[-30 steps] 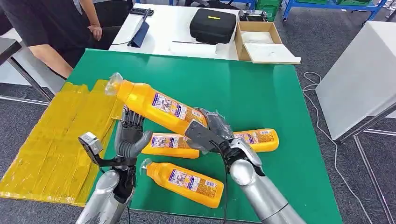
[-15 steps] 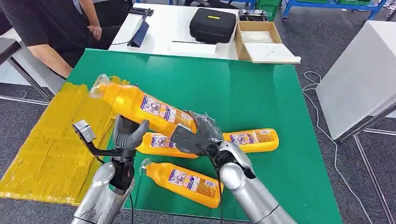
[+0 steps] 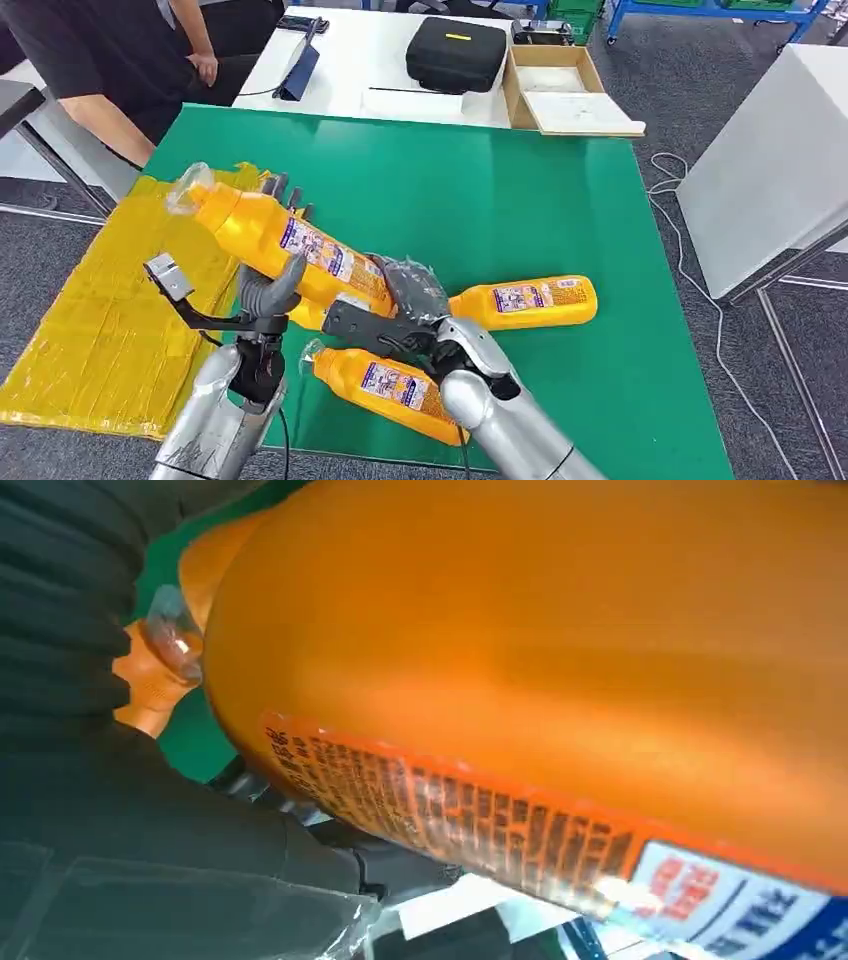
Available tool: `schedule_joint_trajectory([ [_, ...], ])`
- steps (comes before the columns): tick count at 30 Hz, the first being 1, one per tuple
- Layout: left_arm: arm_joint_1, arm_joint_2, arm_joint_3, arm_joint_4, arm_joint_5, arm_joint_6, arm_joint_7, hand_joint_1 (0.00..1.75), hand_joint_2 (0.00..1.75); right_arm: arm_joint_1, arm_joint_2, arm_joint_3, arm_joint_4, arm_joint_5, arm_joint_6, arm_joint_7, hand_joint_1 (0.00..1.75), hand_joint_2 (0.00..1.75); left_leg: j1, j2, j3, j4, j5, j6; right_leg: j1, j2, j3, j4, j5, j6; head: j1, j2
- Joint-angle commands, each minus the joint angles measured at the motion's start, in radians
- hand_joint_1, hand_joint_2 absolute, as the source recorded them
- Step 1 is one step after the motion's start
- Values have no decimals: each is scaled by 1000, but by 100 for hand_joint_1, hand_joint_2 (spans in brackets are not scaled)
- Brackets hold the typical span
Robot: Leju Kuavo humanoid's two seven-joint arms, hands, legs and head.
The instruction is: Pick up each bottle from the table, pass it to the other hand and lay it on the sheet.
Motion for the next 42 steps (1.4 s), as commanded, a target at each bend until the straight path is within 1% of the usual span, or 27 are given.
schedule_joint_trajectory([
  [1,-24,7,28,23,28,-22,29,2,175,-18,16,130,29,17,13,15,175,175,1,2,2,0,-1,-5,1,1,2,1,-1,-3,0,0],
  [2,-22,8,30,18,31,-24,32,2,175,-20,14,129,22,16,17,19,175,175,1,2,2,0,-1,-4,0,1,1,1,-1,-2,0,0],
  [3,-22,7,30,17,34,-25,35,82,175,-18,13,127,19,16,18,20,175,175,1,1,2,0,-1,-4,1,1,1,0,-1,-2,0,0],
  [4,-18,7,32,12,49,-41,40,175,175,-18,12,124,16,16,20,22,175,175,1,1,1,0,0,-3,1,1,1,0,0,-2,0,0],
  [5,-15,7,32,9,52,-44,43,175,175,-21,11,121,17,16,23,25,175,175,1,1,1,0,0,-2,0,0,1,0,0,-1,0,0],
  [6,-13,7,33,7,56,-49,46,175,175,-23,12,118,19,16,25,27,175,175,0,2,3,1,-2,-6,0,1,2,2,-2,-3,0,0],
  [7,-11,5,34,7,59,-52,48,175,175,-23,12,111,20,16,26,28,175,175,1,1,1,0,-1,-3,1,0,1,0,0,-2,0,0],
  [12,-11,4,39,21,63,-56,50,175,175,-37,4,98,42,15,30,26,175,175,0,0,1,0,0,-3,0,0,1,0,0,-1,0,0],
  [13,-11,3,41,24,64,-58,50,175,175,-46,1,97,53,12,34,22,175,175,0,0,2,0,-1,-4,0,0,2,1,-1,-2,0,0],
  [16,-11,4,41,24,65,-59,49,175,175,-48,-2,93,56,9,35,20,175,175,0,1,1,0,0,-3,0,0,1,0,0,-1,0,0],
  [17,-11,4,41,24,65,-59,49,175,175,-48,-2,93,56,9,35,20,175,175,0,1,2,0,-1,-4,0,0,2,1,-1,-2,0,0],
  [19,-11,3,42,25,66,-60,49,175,175,-51,-1,94,59,9,35,20,175,175,0,0,1,0,0,-3,0,-1,1,0,0,-2,0,0],
  [20,-10,5,45,26,66,-59,48,175,175,-61,-4,92,72,4,39,15,175,175,0,0,2,0,-1,-5,0,-1,2,1,-1,-3,0,0],
  [22,-13,9,53,36,68,-59,47,175,175,-83,-5,88,107,-12,40,0,175,175,0,1,1,0,0,-2,0,0,1,0,0,-1,0,0],
  [23,-16,14,55,40,70,-60,46,175,175,-89,-10,84,117,-18,40,-6,175,175,0,1,2,0,0,-4,0,0,1,0,0,-2,0,0],
  [26,-30,21,55,63,77,-65,39,175,175,-109,-10,81,164,-35,34,-31,175,175,0,1,1,0,0,-2,0,0,1,0,0,-1,0,0],
  [27,-30,21,55,63,77,-65,39,175,175,-109,-10,81,164,-35,34,-31,175,175,0,1,2,0,0,-4,0,0,2,0,0,-2,0,0],
  [32,-33,21,55,63,77,-64,40,175,175,-108,-10,82,165,-35,34,-33,175,175,0,0,1,0,0,-3,0,0,1,0,0,-1,0,0],
  [37,-46,27,66,91,89,-70,31,175,175,-106,-24,70,177,-45,13,-44,175,175,0,0,2,0,0,-4,0,-1,2,0,-1,-2,0,0],
  [38,-46,30,72,96,94,-75,28,175,175,-101,-34,57,166,-49,-1,-44,133,175,1,0,1,0,0,-3,0,-1,1,0,0,-2,0,0],
  [39,-44,34,82,100,99,-79,25,175,175,-92,-47,35,140,-48,-30,-48,7,175,0,0,3,0,0,-6,0,-1,3,1,-1,-4,0,0],
  [40,-40,39,92,101,105,-85,22,175,175,-86,-60,19,118,-43,-44,-47,0,0,0,0,2,0,0,-4,0,-1,2,0,0,-2,0,0],
  [41,-35,44,107,104,109,-91,19,175,175,-64,-78,-27,70,-55,-67,-54,0,0,0,0,3,0,0,-6,0,-1,3,1,-1,-3,0,0],
  [42,-32,49,115,104,110,-96,17,175,175,-52,-89,-54,45,-67,-68,-62,0,0,0,0,1,0,0,-3,0,-1,1,0,0,-1,0,0],
])
